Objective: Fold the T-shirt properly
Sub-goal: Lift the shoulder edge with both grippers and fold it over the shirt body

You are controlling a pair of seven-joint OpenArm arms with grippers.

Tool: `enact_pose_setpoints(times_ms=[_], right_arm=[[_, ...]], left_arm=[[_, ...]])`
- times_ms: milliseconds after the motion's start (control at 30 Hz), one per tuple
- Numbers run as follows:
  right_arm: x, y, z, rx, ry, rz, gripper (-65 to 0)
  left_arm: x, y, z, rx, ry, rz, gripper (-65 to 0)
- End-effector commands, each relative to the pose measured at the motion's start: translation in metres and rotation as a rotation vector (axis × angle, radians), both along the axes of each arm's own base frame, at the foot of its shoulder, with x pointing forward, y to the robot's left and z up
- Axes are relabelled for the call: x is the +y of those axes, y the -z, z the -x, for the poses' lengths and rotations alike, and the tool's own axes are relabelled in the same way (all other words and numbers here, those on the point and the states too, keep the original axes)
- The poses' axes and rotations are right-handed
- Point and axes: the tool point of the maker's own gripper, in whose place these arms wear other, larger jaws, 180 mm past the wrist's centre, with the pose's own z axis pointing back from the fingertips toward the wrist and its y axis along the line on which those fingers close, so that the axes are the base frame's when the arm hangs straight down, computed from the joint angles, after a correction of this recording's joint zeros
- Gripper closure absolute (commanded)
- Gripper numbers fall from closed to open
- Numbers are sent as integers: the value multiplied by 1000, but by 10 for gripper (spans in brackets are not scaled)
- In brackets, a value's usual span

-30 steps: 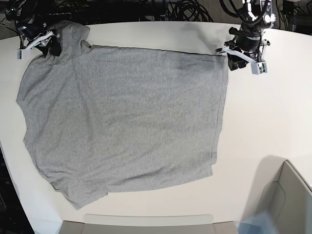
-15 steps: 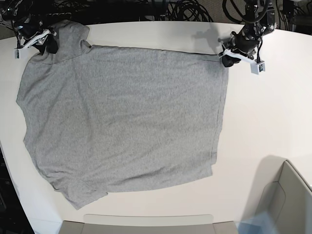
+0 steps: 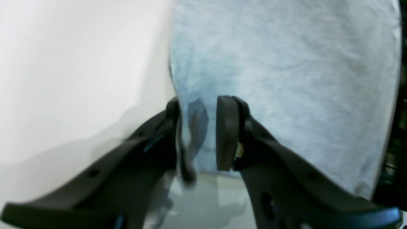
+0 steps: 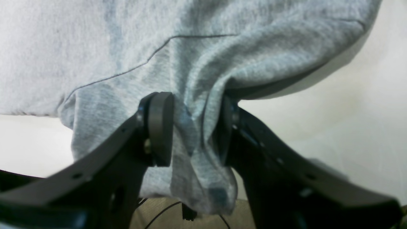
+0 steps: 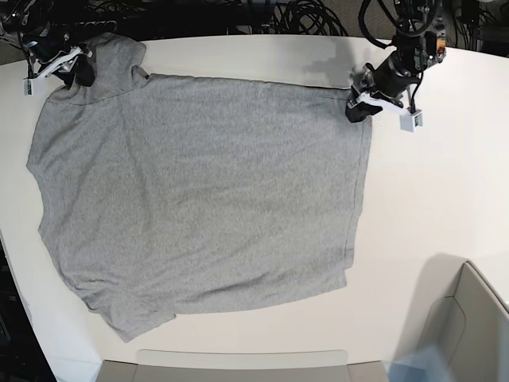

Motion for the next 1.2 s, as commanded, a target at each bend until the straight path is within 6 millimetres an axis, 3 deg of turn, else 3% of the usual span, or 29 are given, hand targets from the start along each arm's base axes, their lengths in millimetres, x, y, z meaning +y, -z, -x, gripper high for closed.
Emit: enact_pose_setpoints(times_ms=[0,133,167,333,533,800,967,1067,1167], right_arm=[[3,23,36,193,-86,45,-191],[5,25,39,211,-120,49,-24],[4,24,39,210,-115,51,0],[-4,17,46,221,-138,88,0],[-10,-20,43,155,-168,185,0],[-14,-57,17,45,-190,282,0],[-14,-72,-2,0,-213,351,0],[-17,-82,-14,-24,-219,411,0],[-19,-90,-27,-50,-221,450,0]], left_arm=[[6,16,21,99,-4,-24,-152],[30,25,28,130,-69,-46,0],[36,27,30,138,-86,-52,0],[55,17,32,123,-126,-76,0],[76,-12,42,69,-162,-128,0],[79,-30,31,16,-165,-144,0],[71,-58,12,-76,-136,-156,0],[77,-76,4,-128,-146,-180,0],[83,-80,1,-142,-157,-191,0]])
